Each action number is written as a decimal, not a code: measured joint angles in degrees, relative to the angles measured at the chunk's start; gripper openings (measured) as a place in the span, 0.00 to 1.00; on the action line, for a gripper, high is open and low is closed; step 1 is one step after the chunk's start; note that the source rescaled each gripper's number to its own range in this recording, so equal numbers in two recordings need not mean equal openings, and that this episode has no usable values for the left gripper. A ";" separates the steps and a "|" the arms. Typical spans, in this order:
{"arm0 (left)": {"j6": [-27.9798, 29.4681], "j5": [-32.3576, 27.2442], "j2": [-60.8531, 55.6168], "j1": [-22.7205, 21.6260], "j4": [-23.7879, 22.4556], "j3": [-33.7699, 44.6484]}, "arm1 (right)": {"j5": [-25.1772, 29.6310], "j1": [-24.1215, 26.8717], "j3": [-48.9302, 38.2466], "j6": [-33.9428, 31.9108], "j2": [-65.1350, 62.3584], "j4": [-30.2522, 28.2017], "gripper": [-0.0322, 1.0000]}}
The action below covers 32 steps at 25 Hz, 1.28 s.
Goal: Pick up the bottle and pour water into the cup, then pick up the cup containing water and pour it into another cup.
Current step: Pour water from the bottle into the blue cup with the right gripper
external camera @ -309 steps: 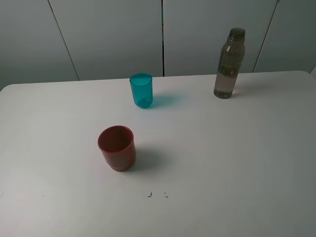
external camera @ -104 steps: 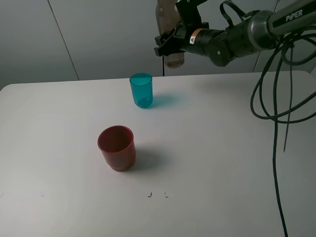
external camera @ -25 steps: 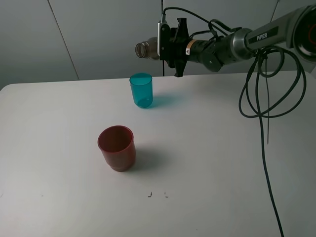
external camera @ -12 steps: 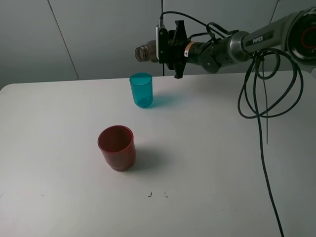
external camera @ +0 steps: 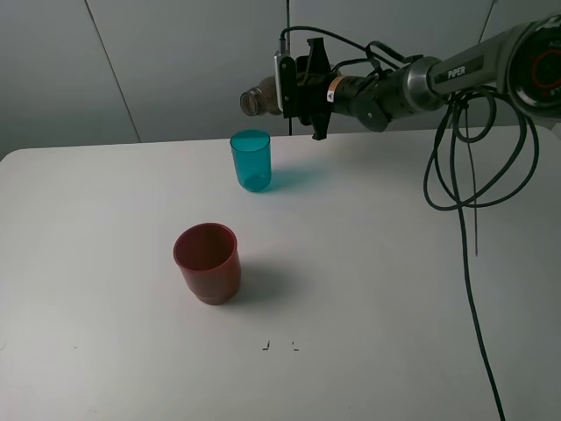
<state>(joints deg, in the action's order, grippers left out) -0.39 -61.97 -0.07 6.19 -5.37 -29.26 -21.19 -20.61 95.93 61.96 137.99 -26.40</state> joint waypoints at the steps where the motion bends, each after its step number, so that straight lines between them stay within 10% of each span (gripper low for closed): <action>1: 0.00 0.00 0.00 0.00 0.00 0.00 | 0.00 0.00 0.00 0.30 0.00 0.00 0.06; 32: 0.00 0.00 0.00 0.00 0.00 0.00 | 0.00 0.00 2.28 8.56 0.39 0.55 0.06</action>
<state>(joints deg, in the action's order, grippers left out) -0.39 -61.97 -0.07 6.19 -5.37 -29.26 -21.19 -20.61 98.21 70.52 138.38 -25.85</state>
